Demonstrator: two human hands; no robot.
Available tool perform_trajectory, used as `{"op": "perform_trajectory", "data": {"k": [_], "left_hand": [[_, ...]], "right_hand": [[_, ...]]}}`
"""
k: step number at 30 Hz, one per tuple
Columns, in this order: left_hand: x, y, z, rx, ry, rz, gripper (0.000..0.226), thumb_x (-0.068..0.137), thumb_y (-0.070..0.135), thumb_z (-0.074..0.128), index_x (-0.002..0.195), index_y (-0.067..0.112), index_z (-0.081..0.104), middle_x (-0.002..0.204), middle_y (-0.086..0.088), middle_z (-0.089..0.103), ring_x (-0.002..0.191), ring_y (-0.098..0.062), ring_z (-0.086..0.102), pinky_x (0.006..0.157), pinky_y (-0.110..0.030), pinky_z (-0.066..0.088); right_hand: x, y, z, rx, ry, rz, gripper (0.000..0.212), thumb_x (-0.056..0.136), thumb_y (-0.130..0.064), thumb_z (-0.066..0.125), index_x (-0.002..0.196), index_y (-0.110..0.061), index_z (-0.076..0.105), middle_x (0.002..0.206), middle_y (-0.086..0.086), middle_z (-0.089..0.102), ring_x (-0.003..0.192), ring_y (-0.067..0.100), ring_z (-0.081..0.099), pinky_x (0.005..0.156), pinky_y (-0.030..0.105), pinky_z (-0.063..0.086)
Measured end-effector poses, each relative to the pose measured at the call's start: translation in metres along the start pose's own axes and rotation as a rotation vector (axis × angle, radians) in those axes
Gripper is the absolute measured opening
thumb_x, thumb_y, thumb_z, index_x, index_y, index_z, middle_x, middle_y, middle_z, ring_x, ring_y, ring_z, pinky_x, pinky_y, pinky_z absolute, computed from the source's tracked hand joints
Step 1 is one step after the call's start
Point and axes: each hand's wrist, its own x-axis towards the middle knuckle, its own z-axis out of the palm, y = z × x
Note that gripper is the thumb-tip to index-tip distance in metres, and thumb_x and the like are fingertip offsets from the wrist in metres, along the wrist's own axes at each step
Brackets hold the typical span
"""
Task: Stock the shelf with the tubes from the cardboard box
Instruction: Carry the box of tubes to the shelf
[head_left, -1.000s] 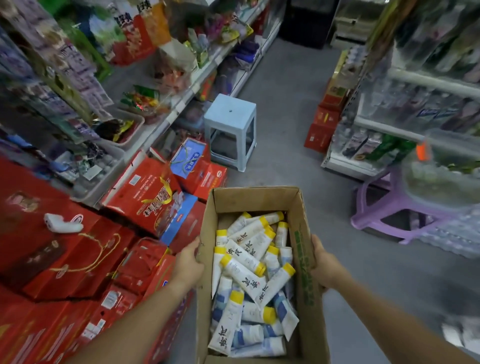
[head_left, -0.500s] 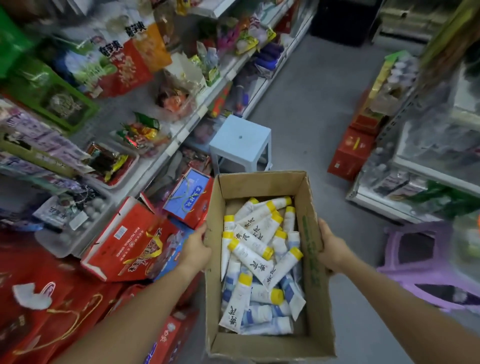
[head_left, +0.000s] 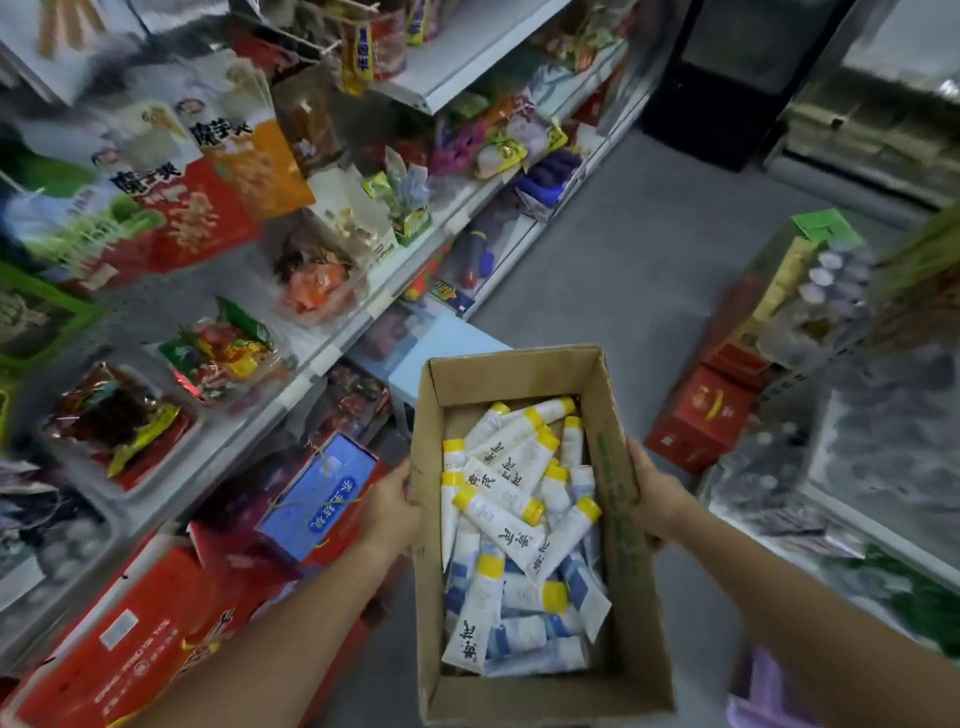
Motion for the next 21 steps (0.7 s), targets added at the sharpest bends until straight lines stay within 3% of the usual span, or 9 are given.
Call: {"op": "perform_trajectory", "data": {"k": [4, 8, 11, 14, 16, 18, 21], "left_hand": [[0.052, 0.032, 0.002, -0.053, 0.053, -0.087, 0.057, 0.068, 0.019, 0.053, 0.123, 0.032, 0.065, 0.099, 0.007, 0.073, 0.093, -0.018, 0.069, 0.085, -0.043, 0.058], [0.098, 0.064, 0.004, -0.068, 0.101, -0.135, 0.057, 0.065, 0.022, 0.057, 0.121, 0.025, 0.067, 0.094, 0.009, 0.072, 0.095, -0.019, 0.068, 0.084, -0.039, 0.058], [0.127, 0.087, 0.005, -0.102, 0.158, -0.159, 0.053, 0.068, 0.021, 0.059, 0.120, 0.024, 0.067, 0.084, 0.021, 0.065, 0.090, -0.016, 0.066, 0.077, -0.029, 0.052], [0.155, 0.102, 0.011, -0.108, 0.236, -0.186, 0.046, 0.083, 0.002, 0.063, 0.122, 0.026, 0.063, 0.084, 0.020, 0.062, 0.080, -0.005, 0.060, 0.071, -0.022, 0.046], [0.168, 0.105, 0.014, -0.103, 0.298, -0.218, 0.051, 0.084, -0.005, 0.060, 0.126, 0.023, 0.062, 0.087, 0.015, 0.065, 0.083, -0.009, 0.062, 0.068, -0.020, 0.048], [0.179, 0.103, 0.018, -0.117, 0.362, -0.244, 0.057, 0.081, -0.011, 0.057, 0.128, 0.021, 0.061, 0.089, 0.014, 0.067, 0.088, -0.014, 0.066, 0.072, -0.024, 0.052], [0.198, 0.097, 0.021, -0.119, 0.442, -0.272, 0.063, 0.076, -0.005, 0.057, 0.134, 0.019, 0.059, 0.101, 0.005, 0.072, 0.093, -0.017, 0.068, 0.079, -0.029, 0.054]], "right_hand": [[0.059, -0.022, -0.058, -0.050, 0.008, -0.082, 0.103, 0.084, -0.028, 0.067, 0.155, -0.020, -0.007, 0.127, 0.022, 0.061, 0.113, 0.036, 0.061, 0.089, 0.032, 0.047], [0.118, -0.049, -0.110, -0.072, -0.062, -0.124, 0.103, 0.086, -0.025, 0.067, 0.155, -0.018, -0.009, 0.134, 0.021, 0.054, 0.118, 0.035, 0.058, 0.094, 0.032, 0.044], [0.169, -0.066, -0.138, -0.092, -0.109, -0.192, 0.100, 0.083, -0.018, 0.068, 0.154, -0.021, -0.003, 0.133, 0.019, 0.055, 0.112, 0.033, 0.060, 0.091, 0.032, 0.045], [0.224, -0.084, -0.164, -0.077, -0.163, -0.284, 0.098, 0.079, -0.018, 0.067, 0.150, -0.034, 0.002, 0.124, 0.016, 0.057, 0.095, 0.032, 0.064, 0.080, 0.039, 0.053], [0.255, -0.100, -0.179, -0.142, -0.205, -0.315, 0.098, 0.083, -0.018, 0.065, 0.152, -0.034, -0.003, 0.124, 0.016, 0.054, 0.096, 0.035, 0.065, 0.072, 0.037, 0.055], [0.284, -0.113, -0.189, -0.185, -0.220, -0.373, 0.098, 0.085, -0.020, 0.066, 0.154, -0.030, -0.003, 0.128, 0.016, 0.054, 0.104, 0.036, 0.063, 0.078, 0.037, 0.054], [0.329, -0.133, -0.202, -0.261, -0.243, -0.413, 0.104, 0.082, -0.026, 0.069, 0.152, -0.037, -0.006, 0.135, 0.015, 0.052, 0.107, 0.035, 0.062, 0.081, 0.042, 0.055]]}}
